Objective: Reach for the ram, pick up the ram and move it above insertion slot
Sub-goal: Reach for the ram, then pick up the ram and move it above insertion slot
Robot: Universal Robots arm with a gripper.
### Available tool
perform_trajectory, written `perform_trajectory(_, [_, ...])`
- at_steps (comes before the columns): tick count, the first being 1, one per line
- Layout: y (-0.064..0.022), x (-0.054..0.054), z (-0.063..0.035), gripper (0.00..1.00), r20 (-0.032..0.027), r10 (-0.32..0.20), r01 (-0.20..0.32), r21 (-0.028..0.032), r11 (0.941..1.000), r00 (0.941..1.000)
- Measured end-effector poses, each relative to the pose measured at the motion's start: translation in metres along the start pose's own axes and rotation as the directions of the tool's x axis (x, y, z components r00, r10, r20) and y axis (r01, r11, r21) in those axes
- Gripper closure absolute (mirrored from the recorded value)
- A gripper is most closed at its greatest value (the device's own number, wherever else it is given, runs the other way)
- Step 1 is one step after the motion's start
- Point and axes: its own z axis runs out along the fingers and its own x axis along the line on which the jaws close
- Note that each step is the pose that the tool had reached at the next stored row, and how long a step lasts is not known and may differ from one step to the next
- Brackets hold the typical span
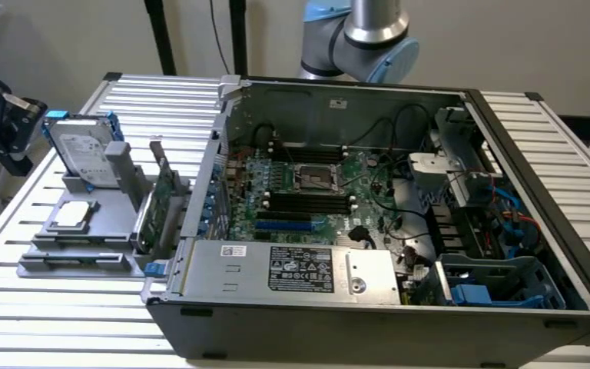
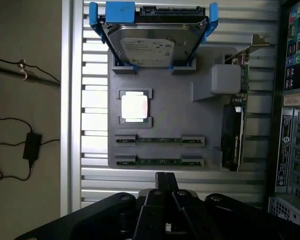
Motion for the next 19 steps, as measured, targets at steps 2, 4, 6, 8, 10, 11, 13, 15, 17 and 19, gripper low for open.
perform_trajectory(2, [0.0000,0.0000,0.0000,0.89,0.0000,0.000,0.000,0.0000,1.0000,1.0000])
perform_trajectory(4, [0.0000,0.0000,0.0000,0.89,0.0000,0.000,0.000,0.0000,1.0000,1.0000])
perform_trajectory(6, [0.0000,0.0000,0.0000,0.89,0.0000,0.000,0.000,0.0000,1.0000,1.0000])
perform_trajectory(8, [0.0000,0.0000,0.0000,0.89,0.0000,0.000,0.000,0.0000,1.0000,1.0000])
perform_trajectory(10, [0.0000,-0.0004,0.0000,0.89,0.0000,0.000,0.000,0.0000,1.0000,1.0000])
perform_trajectory(11, [0.0000,-0.0006,0.0000,0.89,-0.0001,-0.004,0.004,0.0000,1.0000,1.0000])
perform_trajectory(13, [0.0000,-0.0005,0.0000,0.89,-0.0011,-0.038,0.038,-0.0001,0.9993,0.9993])
perform_trajectory(15, [0.0000,-0.0006,0.0000,0.89,-0.0022,-0.075,0.075,-0.0003,0.9972,0.9972])
perform_trajectory(17, [0.0000,-0.0006,0.0000,0.89,-0.0033,-0.111,0.111,-0.0004,0.9938,0.9938])
perform_trajectory(19, [0.0000,-0.0006,0.0000,0.89,-0.0043,-0.147,0.147,-0.0007,0.9891,0.9891])
